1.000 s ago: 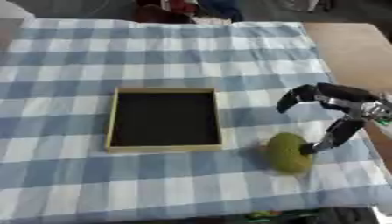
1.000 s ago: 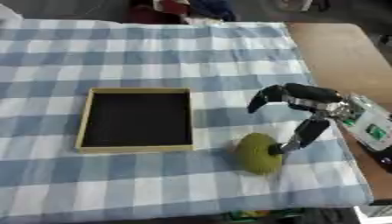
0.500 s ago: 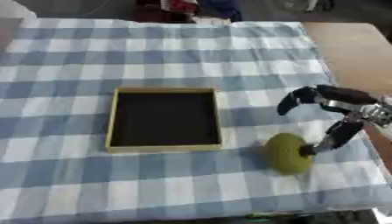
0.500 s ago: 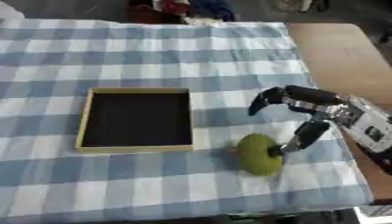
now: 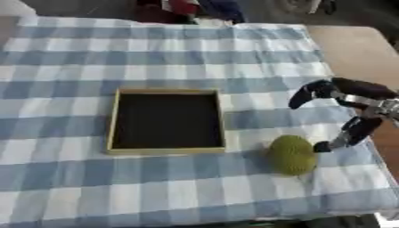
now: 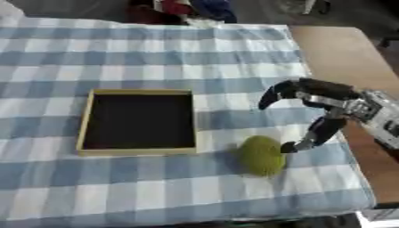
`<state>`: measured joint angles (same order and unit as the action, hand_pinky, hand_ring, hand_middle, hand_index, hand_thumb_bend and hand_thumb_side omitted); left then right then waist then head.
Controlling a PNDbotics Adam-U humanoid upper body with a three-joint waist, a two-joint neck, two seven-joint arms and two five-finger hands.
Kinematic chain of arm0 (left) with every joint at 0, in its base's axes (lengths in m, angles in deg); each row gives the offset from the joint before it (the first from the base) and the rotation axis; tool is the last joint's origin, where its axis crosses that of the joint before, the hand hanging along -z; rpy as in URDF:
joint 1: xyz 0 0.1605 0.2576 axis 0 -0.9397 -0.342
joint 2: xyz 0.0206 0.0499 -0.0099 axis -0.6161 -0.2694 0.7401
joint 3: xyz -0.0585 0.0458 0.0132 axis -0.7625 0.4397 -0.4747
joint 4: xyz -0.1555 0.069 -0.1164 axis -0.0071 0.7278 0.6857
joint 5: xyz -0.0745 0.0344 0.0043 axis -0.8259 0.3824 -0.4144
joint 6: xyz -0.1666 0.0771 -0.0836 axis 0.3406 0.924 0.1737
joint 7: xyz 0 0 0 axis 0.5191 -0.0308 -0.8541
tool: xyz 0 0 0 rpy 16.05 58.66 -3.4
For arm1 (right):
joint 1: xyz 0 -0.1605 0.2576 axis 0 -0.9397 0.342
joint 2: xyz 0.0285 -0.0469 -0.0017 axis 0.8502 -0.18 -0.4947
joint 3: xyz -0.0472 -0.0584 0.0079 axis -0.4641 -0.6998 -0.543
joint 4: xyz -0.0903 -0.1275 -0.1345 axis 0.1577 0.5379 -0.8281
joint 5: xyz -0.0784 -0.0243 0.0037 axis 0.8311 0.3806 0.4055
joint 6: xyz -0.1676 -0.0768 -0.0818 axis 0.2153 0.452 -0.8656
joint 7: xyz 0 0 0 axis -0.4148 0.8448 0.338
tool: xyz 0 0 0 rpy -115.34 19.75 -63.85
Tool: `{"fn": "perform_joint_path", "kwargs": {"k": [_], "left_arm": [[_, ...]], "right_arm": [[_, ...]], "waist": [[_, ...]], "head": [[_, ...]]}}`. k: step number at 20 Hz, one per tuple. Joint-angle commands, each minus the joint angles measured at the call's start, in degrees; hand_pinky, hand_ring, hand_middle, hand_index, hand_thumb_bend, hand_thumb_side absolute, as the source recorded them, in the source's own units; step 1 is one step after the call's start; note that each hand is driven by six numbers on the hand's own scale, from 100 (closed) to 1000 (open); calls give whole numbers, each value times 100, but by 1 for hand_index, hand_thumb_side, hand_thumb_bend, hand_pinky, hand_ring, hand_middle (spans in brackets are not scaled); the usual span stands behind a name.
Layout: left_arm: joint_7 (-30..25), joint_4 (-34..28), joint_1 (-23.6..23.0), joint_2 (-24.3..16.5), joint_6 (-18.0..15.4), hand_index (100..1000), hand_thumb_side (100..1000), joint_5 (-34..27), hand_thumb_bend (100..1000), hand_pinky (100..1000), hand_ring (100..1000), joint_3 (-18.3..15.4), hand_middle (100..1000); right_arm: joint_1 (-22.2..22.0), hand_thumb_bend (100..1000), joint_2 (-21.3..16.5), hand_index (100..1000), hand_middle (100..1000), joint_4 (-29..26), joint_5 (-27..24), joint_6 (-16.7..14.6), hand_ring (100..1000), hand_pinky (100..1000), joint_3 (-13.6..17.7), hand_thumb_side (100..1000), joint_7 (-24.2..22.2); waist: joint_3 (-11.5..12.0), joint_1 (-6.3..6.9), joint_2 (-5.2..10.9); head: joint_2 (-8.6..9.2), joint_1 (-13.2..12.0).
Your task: Pick up objects on the table and place them in the box.
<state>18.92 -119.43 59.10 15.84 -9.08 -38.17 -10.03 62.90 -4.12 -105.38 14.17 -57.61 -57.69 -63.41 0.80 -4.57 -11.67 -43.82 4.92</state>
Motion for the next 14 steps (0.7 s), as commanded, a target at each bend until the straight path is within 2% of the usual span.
{"fn": "perform_joint_path", "kwargs": {"k": [1, 14], "left_arm": [[-25, -115, 67, -197, -9, 819, 551, 12, 100, 639, 504, -7, 693], [-57, -115, 38, -200, -25, 819, 545, -15, 100, 639, 503, 30, 694]], "right_arm": [[5, 573, -264, 814, 742, -162, 78, -89, 794, 791, 27, 321, 69], [-199, 556, -92, 812, 752, -263, 123, -89, 807, 796, -99, 307, 106]], "waist": [[-17, 5, 55], [-14, 83, 63]], "head": [[-29, 7], [-29, 109]]}}
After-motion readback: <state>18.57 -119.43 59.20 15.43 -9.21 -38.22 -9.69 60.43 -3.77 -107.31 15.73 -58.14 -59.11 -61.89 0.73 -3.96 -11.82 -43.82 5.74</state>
